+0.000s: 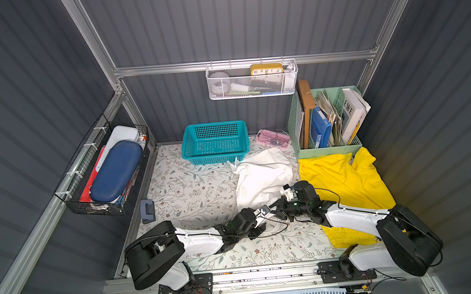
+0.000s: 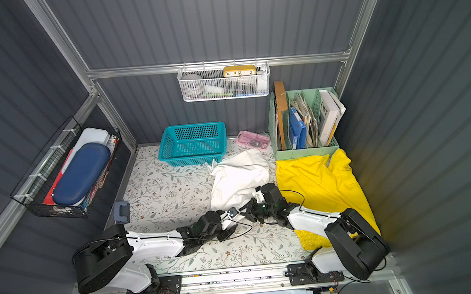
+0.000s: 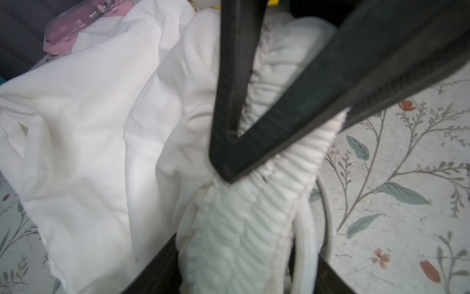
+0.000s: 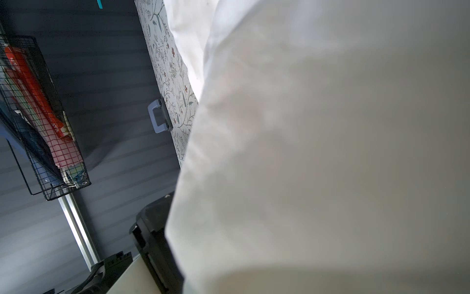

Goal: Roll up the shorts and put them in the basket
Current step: Roll the shorts at the center of the board.

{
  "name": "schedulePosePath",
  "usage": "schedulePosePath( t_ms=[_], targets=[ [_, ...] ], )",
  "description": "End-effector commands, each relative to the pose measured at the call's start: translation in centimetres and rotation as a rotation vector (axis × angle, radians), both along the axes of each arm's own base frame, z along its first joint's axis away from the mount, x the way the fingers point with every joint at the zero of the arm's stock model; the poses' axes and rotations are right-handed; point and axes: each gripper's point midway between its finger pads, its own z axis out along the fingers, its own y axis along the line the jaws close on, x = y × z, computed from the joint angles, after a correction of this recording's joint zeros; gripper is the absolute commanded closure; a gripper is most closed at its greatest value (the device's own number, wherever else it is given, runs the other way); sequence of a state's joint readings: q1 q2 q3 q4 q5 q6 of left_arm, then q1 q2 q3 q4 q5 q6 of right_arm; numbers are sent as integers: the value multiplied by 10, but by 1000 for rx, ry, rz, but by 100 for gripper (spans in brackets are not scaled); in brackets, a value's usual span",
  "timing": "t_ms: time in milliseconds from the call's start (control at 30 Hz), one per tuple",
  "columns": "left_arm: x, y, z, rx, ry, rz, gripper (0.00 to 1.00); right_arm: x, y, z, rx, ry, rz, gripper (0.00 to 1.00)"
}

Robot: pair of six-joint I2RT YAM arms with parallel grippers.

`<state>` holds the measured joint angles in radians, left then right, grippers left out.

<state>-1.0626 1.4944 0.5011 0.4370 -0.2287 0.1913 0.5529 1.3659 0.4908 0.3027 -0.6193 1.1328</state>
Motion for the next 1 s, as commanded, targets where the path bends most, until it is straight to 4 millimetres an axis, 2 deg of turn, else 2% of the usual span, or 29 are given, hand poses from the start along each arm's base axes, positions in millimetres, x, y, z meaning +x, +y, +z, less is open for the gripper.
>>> schedulePosePath(
  t_ms=[0,200,300,400,467,533,633,800,967],
  targets=[
    [-1,-4,8,-37,15,10,48,3,0,8,28,-35,9,100],
    [-6,-7,18,-57,18,-19,78,2,1,4,31,-27,25,100],
    [-8,-12,17,-40,42,-44,84,1,1,5,30,-41,36,98],
    [-12,-19,21,-18,59,-90,88,0,-1,6,14,-68,53,65],
    [-13,-23,27,1,62,-119,89,0,-6,9,-14,-93,61,48],
    [-15,-28,34,25,72,-147,89,-1,-15,11,-66,-128,65,37],
    [-22,-34,39,54,126,-196,90,0,-29,24,-138,-211,70,29],
    [-31,-41,46,88,182,-260,90,3,-66,50,-304,-360,26,25],
    [-32,-39,53,117,220,-296,91,5,-110,63,-482,-489,-89,23]
  ],
)
